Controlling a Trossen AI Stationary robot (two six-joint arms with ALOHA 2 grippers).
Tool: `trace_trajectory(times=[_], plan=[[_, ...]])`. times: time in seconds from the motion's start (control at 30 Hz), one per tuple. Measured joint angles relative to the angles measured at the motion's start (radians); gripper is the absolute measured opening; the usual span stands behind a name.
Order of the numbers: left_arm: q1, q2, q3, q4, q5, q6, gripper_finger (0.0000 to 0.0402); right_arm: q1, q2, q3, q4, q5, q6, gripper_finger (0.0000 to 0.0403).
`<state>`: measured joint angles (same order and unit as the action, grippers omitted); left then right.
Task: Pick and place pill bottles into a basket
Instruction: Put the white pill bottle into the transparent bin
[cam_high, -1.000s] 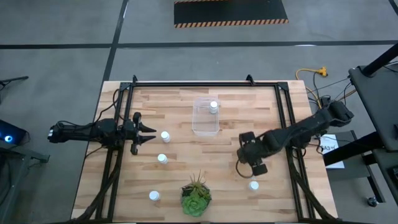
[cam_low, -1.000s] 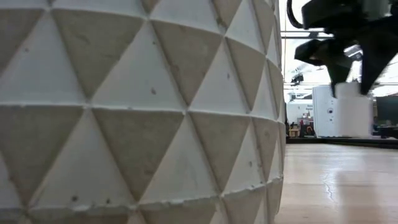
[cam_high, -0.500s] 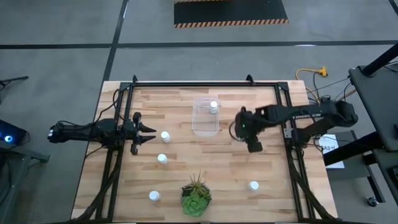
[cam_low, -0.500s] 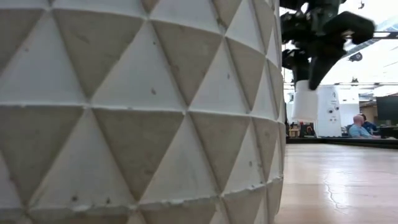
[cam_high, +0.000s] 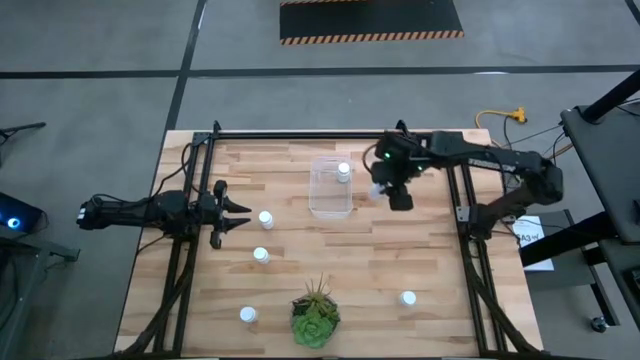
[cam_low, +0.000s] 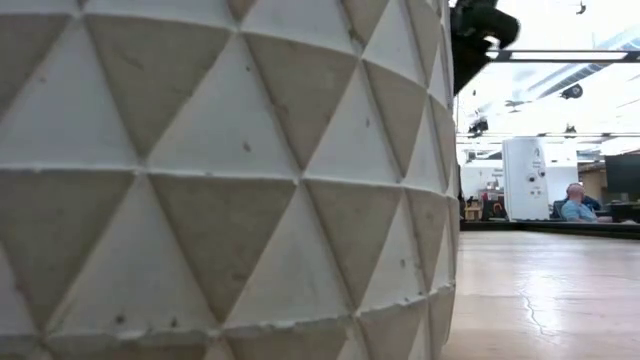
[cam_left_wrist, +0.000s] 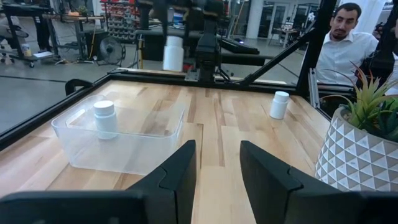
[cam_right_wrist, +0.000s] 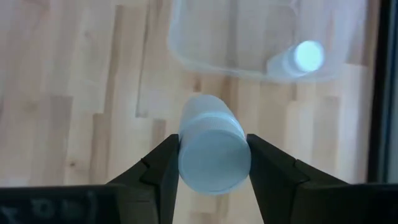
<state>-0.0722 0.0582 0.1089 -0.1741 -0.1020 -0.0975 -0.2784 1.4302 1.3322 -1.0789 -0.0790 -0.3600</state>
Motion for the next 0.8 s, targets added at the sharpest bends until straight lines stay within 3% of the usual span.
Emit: trace_trajectory(times=[0.37, 0.8], plan=[[0.0, 0.0, 0.0, 0.0, 0.0, 0.0, 0.0107, -0.053, 0.234, 0.239, -0.043, -0.001, -0.095, 0.0147], [0.0, 0.0, 0.0, 0.0, 0.0, 0.0, 0.0107, -0.061, 0.39, 0.28, 0.022, -0.011, -0.162, 0.0147]])
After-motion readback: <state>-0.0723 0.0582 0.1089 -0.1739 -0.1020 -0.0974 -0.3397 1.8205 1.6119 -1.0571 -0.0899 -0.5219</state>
